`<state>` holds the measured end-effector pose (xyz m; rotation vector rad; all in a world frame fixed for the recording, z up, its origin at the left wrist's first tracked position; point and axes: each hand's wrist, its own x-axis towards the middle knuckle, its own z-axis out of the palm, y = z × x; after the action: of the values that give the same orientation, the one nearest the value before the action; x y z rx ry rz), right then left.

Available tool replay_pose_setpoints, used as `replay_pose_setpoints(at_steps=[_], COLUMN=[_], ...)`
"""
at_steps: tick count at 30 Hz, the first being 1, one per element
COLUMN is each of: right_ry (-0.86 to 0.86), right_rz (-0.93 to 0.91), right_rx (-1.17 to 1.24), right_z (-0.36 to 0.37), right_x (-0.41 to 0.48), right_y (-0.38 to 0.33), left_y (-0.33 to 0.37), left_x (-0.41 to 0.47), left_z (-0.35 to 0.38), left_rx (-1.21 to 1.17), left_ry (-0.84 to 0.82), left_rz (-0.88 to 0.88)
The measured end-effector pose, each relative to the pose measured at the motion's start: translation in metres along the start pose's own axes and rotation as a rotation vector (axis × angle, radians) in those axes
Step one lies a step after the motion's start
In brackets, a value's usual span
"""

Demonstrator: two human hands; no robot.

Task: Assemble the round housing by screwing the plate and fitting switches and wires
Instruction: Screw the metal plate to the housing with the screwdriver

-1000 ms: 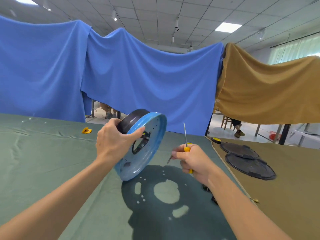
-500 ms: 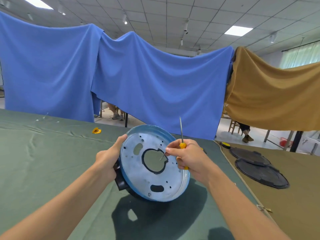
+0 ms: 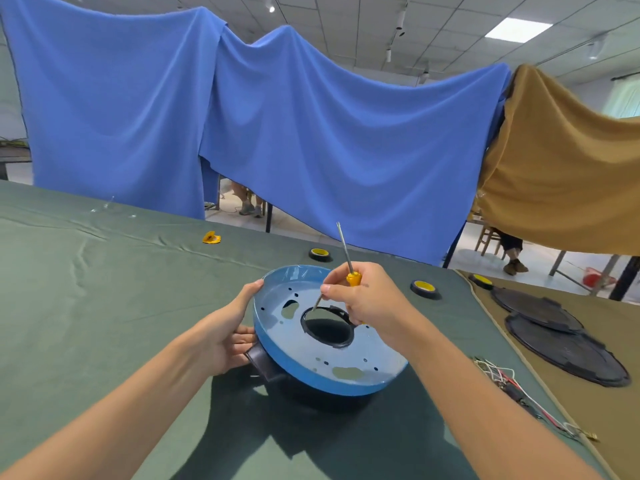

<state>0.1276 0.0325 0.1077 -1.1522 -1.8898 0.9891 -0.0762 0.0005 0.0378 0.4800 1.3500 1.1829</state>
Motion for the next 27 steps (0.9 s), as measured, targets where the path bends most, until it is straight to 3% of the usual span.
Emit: replay_pose_setpoints(at_steps=[8,18,27], right_ry=[-0.027,-0.141,-0.19], right_rz=[-0.079,-0.098,-0.128], right_rx=[-0.155,-0.268,-0.297], right_z=[0.019,0.049,0.064], right_x=[0.029,0.061,0.075], right_y=[0.002,0.006,0.01], left_y=[-0.005,-0.012,-0.013], left_x=[0.025,0.037,0.032], left_z=[-0.017,-0.033,-0.028], left_rx=[-0.002,-0.071,-0.111], left_ry=[-0.104,-0.279,-0.251], left_rz=[-0.086,-0.071,-0.015])
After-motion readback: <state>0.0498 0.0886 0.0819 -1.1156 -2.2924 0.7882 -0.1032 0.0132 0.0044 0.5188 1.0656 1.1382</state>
